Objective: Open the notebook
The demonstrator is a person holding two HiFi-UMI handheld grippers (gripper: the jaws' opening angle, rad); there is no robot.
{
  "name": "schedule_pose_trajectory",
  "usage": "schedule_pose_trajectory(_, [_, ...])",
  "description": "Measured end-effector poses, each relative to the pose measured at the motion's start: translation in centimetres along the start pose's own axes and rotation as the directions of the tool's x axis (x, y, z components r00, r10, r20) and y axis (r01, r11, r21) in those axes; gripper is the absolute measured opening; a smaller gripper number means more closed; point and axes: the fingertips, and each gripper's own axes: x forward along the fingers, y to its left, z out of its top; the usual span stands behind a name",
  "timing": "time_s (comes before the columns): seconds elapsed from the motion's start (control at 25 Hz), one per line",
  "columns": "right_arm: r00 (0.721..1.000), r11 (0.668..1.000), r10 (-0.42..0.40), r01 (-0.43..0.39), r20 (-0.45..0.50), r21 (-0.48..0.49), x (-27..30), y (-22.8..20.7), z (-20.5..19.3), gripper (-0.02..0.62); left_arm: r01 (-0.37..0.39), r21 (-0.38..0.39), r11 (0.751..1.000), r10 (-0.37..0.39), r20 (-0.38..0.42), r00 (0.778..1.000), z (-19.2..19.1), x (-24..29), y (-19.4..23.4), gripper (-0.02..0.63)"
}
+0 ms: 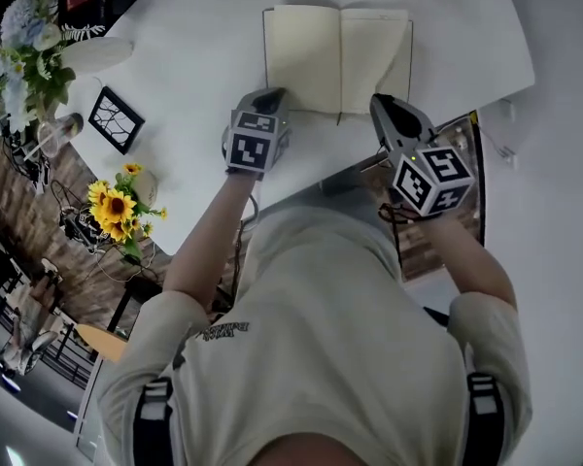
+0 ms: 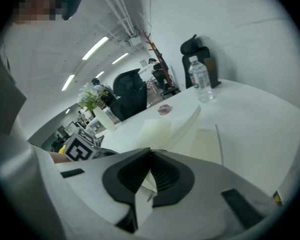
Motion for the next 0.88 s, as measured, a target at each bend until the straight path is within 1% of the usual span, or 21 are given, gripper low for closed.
schedule_pose_trajectory(0.08, [0.996,0.995,0.087,-0.087,0.001,-0.058,1.4,3.5,0.9,0.004,-0.003,-0.008,1.000,0.003,0.006,1.000,0.0,0.0,0.1,0.012])
schedule_pose_trajectory(0.16, [0.986,0.980,0.165,-0.167,-0.028,-0.109,3.1,6.8,0.7,0.003,-0.010,-0.015,1.000,0.010,0.010,1.000,0.0,-0.1,0.2,0.012])
schedule_pose_trajectory(0.28, [0.960,0.954,0.257,-0.271,-0.113,-0.131,5.7,10.3,-1.3,0.003,-0.018,-0.037,0.999,0.019,0.009,1.000,-0.5,-0.3,0.3,0.012])
schedule_pose_trajectory(0.36, [0.944,0.941,0.285,-0.309,-0.167,-0.138,7.4,11.4,-3.1,0.003,-0.022,-0.052,0.998,0.023,0.005,1.000,-1.0,-0.6,0.3,0.012])
schedule_pose_trajectory(0.48, [0.937,0.942,0.270,-0.305,-0.223,-0.141,9.7,11.3,-5.5,0.003,-0.033,-0.072,0.997,0.034,0.010,0.999,-1.9,-1.3,0.7,0.012])
schedule_pose_trajectory(0.6, [0.936,0.957,0.245,-0.276,-0.254,-0.094,11.2,9.9,-7.0,0.003,-0.038,-0.090,0.995,0.040,0.017,0.999,-2.4,-1.7,1.1,0.012])
schedule_pose_trajectory(0.72, [0.935,0.964,0.237,-0.261,-0.262,-0.058,11.9,8.9,-7.5,0.003,-0.047,-0.099,0.994,0.050,0.022,0.999,-2.5,-1.7,1.3,0.012])
schedule_pose_trajectory(0.88, [0.936,0.965,0.237,-0.258,-0.259,-0.052,12.3,8.6,-7.6,0.003,-0.063,-0.101,0.993,0.065,0.022,0.998,-2.6,-1.9,1.6,0.012])
